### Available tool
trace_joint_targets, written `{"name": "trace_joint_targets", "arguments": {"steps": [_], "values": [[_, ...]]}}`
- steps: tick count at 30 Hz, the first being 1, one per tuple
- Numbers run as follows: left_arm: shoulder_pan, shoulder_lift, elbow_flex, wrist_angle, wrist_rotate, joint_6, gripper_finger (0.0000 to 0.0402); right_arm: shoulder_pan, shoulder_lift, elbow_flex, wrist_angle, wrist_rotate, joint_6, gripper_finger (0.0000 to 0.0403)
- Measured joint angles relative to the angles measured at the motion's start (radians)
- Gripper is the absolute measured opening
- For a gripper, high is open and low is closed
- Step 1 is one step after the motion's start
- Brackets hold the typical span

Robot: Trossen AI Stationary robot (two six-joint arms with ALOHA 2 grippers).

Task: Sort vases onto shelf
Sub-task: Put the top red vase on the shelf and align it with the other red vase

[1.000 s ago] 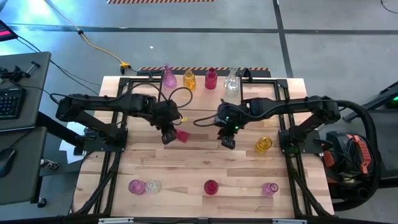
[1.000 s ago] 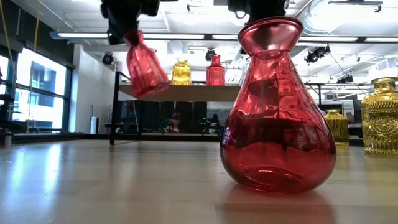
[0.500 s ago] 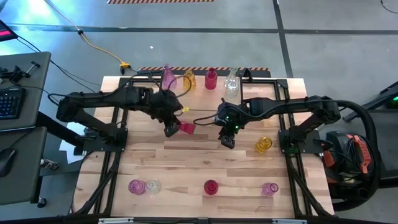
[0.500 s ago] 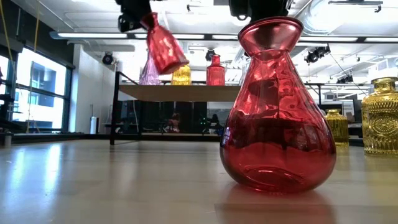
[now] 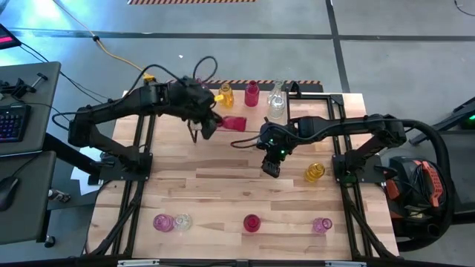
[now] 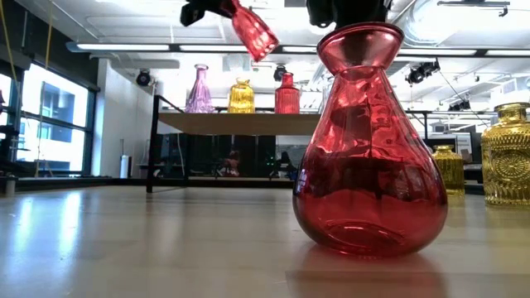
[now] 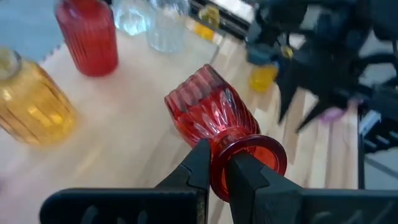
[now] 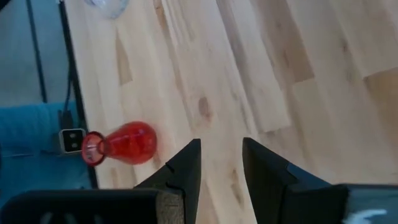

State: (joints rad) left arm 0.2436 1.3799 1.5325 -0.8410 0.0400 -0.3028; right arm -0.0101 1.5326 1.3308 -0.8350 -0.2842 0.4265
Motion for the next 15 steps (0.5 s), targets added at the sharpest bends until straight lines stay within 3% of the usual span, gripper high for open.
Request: {"name": "trace_joint_targets", "arguments": {"steps": [10, 15], "values": [[0.07, 0.093, 0.0, 0.109, 0.051, 0.037, 0.0017, 0.029, -0.02, 0.002, -0.061, 0.019, 0.09, 0.0099], [0.077, 0.172, 0.064, 0.086, 0.063, 0.069, 0.0017, 0.04, -0.022, 0.003, -0.065, 0.029, 0.091, 0.0099]]}}
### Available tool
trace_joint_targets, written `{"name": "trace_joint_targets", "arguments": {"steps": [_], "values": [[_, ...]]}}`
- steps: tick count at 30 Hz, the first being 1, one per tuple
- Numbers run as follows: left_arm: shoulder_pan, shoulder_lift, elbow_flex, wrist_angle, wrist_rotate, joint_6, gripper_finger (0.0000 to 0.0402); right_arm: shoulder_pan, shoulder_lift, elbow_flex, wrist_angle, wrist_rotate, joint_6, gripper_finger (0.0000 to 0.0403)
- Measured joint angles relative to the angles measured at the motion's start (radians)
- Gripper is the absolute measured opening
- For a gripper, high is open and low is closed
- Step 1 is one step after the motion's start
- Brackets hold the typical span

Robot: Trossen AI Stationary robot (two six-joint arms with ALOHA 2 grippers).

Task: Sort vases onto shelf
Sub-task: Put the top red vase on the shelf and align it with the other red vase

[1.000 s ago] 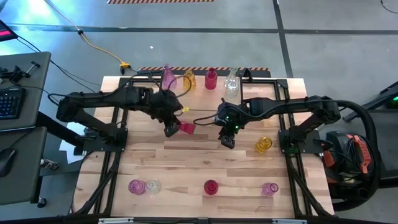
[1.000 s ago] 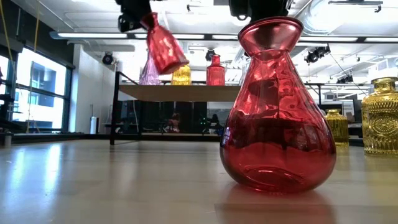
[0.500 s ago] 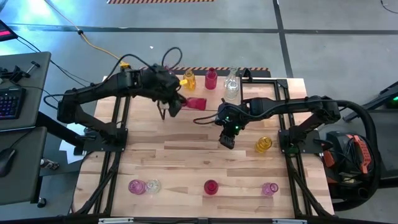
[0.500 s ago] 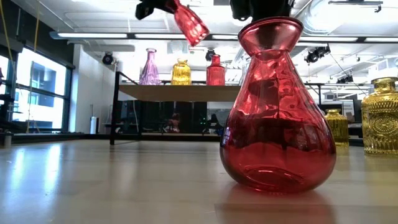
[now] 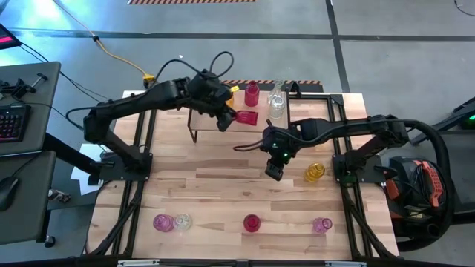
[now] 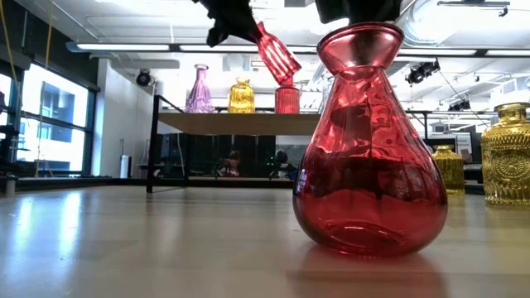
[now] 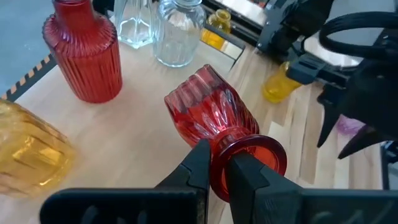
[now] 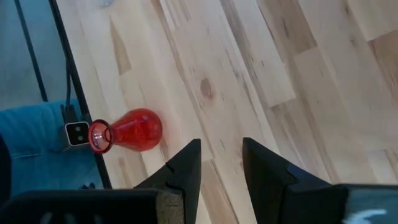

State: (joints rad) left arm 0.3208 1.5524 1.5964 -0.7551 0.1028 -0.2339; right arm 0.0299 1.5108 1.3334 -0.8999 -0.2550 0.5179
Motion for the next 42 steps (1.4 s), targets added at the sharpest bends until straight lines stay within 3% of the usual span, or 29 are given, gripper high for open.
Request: {"name": "trace_joint_targets", "arguments": {"steps": [13, 42], "values": [[0.0, 0.121, 0.197, -0.219, -0.02, 0.072, 0.0017, 0.006, 0.0, 0.0, 0.009, 0.104, -0.002, 0.0098], [0.035, 0.171, 0.197, -0.214, -0.02, 0.123, 0.0035, 0.006, 0.0, 0.001, 0.047, 0.103, 0.006, 0.0098]]}}
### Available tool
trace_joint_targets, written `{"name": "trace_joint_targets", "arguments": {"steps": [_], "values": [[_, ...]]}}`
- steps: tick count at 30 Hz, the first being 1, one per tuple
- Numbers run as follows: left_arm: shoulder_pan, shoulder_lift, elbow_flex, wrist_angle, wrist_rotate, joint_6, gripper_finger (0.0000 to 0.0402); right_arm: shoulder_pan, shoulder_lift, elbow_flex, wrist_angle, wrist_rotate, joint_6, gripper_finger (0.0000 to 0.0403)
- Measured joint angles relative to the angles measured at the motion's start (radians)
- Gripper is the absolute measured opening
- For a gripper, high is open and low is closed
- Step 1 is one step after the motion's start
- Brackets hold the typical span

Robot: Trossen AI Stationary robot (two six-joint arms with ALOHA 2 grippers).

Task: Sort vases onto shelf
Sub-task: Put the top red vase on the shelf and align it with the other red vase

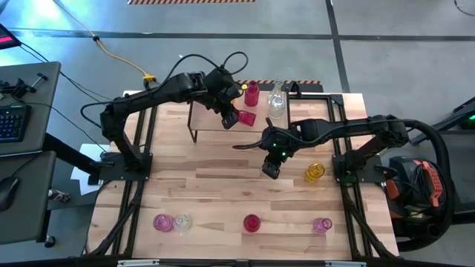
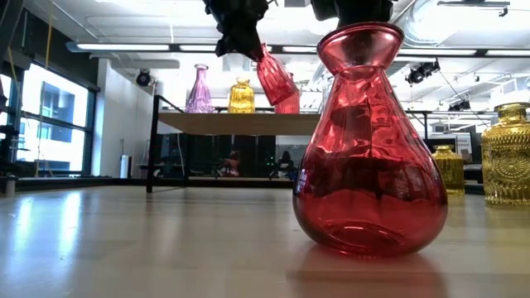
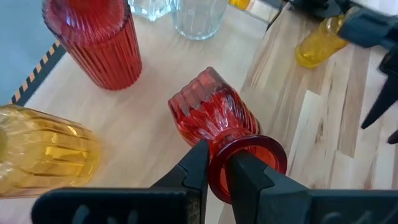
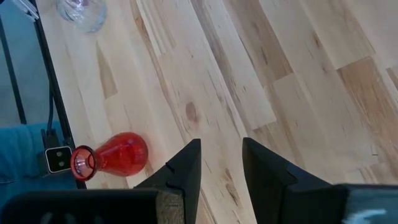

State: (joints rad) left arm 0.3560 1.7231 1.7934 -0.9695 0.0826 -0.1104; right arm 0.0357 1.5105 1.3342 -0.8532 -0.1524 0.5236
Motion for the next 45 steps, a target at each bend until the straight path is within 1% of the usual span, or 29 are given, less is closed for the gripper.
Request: {"name": "trace_joint_targets", "arguments": {"steps": [18, 23, 35, 41, 45], "values": [[0.004, 0.032, 0.0, 0.033, 0.007, 0.0, 0.0035, 0.0, 0.0, 0.0, 0.0, 0.0, 0.0, 0.0098], [0.02, 0.032, 0.0, 0.032, 0.074, -0.008, 0.0035, 0.0, 0.0, 0.0, 0.0, 0.0, 0.001, 0.0098], [0.038, 0.041, 0.0, 0.032, 0.064, -0.043, 0.0035, 0.0, 0.0, 0.0, 0.008, 0.001, 0.001, 0.0098], [0.038, 0.041, 0.0, 0.032, 0.065, -0.043, 0.0035, 0.0, 0.0, 0.0, 0.057, 0.061, 0.001, 0.0098], [0.038, 0.04, 0.0, 0.032, 0.064, -0.043, 0.0035, 0.0, 0.0, 0.0, 0.033, 0.121, 0.026, 0.0098]]}}
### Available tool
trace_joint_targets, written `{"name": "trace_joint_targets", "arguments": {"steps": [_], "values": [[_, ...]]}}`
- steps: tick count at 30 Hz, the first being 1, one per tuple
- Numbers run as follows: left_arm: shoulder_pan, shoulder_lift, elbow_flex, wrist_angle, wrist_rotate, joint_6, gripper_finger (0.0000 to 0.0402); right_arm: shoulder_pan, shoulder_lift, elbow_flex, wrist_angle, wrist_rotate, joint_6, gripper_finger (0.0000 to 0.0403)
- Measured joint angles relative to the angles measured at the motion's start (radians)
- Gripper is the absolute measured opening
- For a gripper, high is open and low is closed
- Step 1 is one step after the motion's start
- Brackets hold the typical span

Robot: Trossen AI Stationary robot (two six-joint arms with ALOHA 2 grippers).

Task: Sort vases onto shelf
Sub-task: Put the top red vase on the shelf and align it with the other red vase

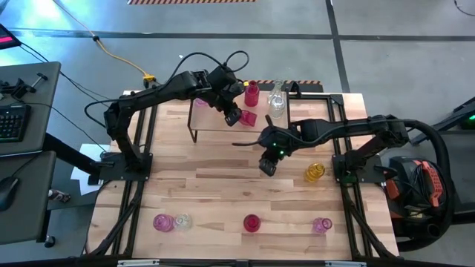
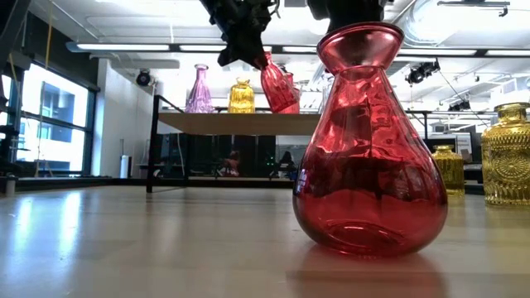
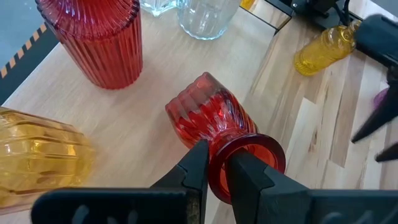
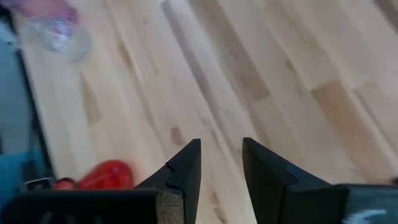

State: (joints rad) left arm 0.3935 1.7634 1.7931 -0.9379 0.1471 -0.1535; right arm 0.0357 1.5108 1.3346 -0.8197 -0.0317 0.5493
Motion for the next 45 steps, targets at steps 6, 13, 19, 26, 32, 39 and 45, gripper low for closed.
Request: {"name": "trace_joint_targets", "arguments": {"steps": [6, 13, 19, 26, 32, 39, 45], "values": [[-0.002, 0.0, 0.0, 0.0, 0.0, 0.0, 0.0035, 0.0, 0.0, 0.0, -0.025, -0.01, 0.031, 0.0098], [-0.002, 0.0, 0.0, 0.0, -0.001, 0.0, 0.0035, 0.0, 0.0, 0.0, -0.003, -0.03, -0.006, 0.0098], [-0.002, -0.001, 0.0, 0.0, -0.002, 0.0, 0.0035, 0.0, 0.001, 0.0, -0.001, -0.03, 0.019, 0.0098], [-0.002, -0.001, 0.0, 0.0, -0.002, 0.0, 0.0035, 0.0, 0.001, 0.0, 0.012, -0.031, 0.019, 0.0098], [-0.002, -0.001, 0.0, 0.001, -0.002, 0.0, 0.0035, 0.0, 0.001, 0.0, 0.036, -0.031, -0.016, 0.0098], [-0.002, -0.001, 0.0, 0.001, -0.002, 0.0, 0.0035, 0.0, 0.001, 0.0, 0.046, -0.032, -0.072, 0.0108], [-0.002, -0.001, 0.0, 0.001, -0.002, 0.0, 0.0035, -0.001, 0.001, 0.0, 0.096, -0.03, -0.081, 0.0132]]}}
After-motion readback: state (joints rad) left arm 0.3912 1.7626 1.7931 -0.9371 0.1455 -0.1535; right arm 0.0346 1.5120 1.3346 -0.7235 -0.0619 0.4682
